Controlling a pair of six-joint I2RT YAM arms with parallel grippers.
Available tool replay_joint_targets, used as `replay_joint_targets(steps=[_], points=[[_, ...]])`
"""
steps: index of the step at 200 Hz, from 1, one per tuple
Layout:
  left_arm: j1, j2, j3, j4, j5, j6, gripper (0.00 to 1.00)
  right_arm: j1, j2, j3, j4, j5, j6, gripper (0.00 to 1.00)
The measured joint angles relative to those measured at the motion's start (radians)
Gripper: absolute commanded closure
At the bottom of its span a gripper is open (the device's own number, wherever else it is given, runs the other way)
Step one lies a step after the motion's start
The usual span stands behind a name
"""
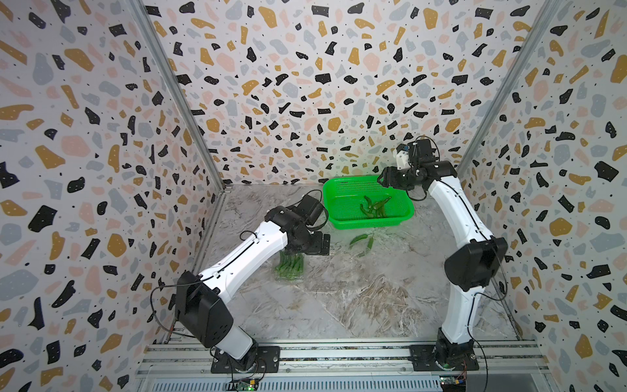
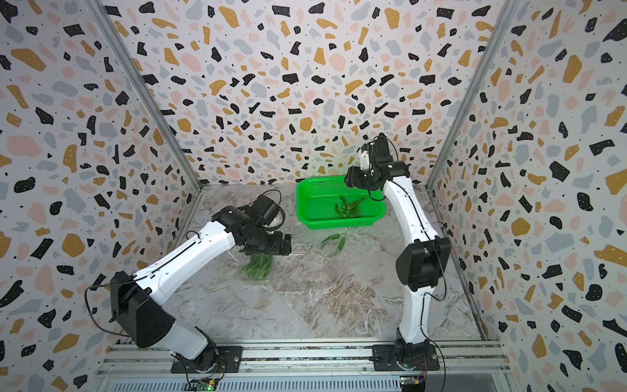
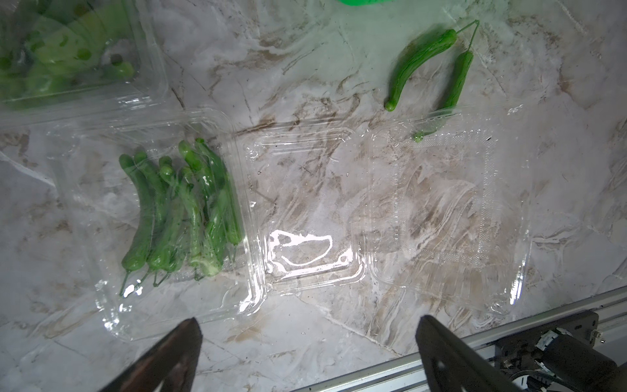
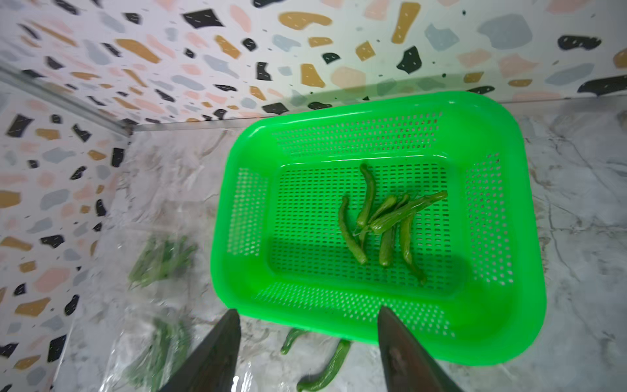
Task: Take small green peppers out of containers
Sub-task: Place the green pepper in the basket, then pick up the green pepper from the center of the board.
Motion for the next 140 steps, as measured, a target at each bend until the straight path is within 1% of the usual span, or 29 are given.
replay_joint_targets(steps=[19, 37, 56, 77, 99, 140], points=[[0.0, 0.008, 0.0, 0.001, 0.001, -0.002, 0.0, 0.038, -0.149, -0.199, 0.011, -0.014, 0.002, 0.35], [0.0, 0.016, 0.0, 0.003, 0.004, -0.002, 0.0, 0.062, -0.23, -0.4, 0.032, -0.033, 0.01, 0.37], [0.0, 0.018, 0.0, 0.004, 0.006, -0.002, 0.01, 0.064, -0.25, -0.594, 0.07, -0.05, 0.025, 0.39], [0.0, 0.018, 0.0, 0.004, 0.008, -0.001, 0.0, 0.064, -0.227, -0.75, 0.109, -0.063, 0.039, 0.4], [0.0, 0.018, 0.0, 0.003, 0.011, -0.001, 0.0, 0.063, -0.185, -0.814, 0.152, -0.07, 0.041, 0.41], [0.0, 0.019, 0.0, 0.002, 0.017, -0.001, 0.0, 0.063, -0.078, -0.798, 0.248, -0.071, 0.035, 0.43]])
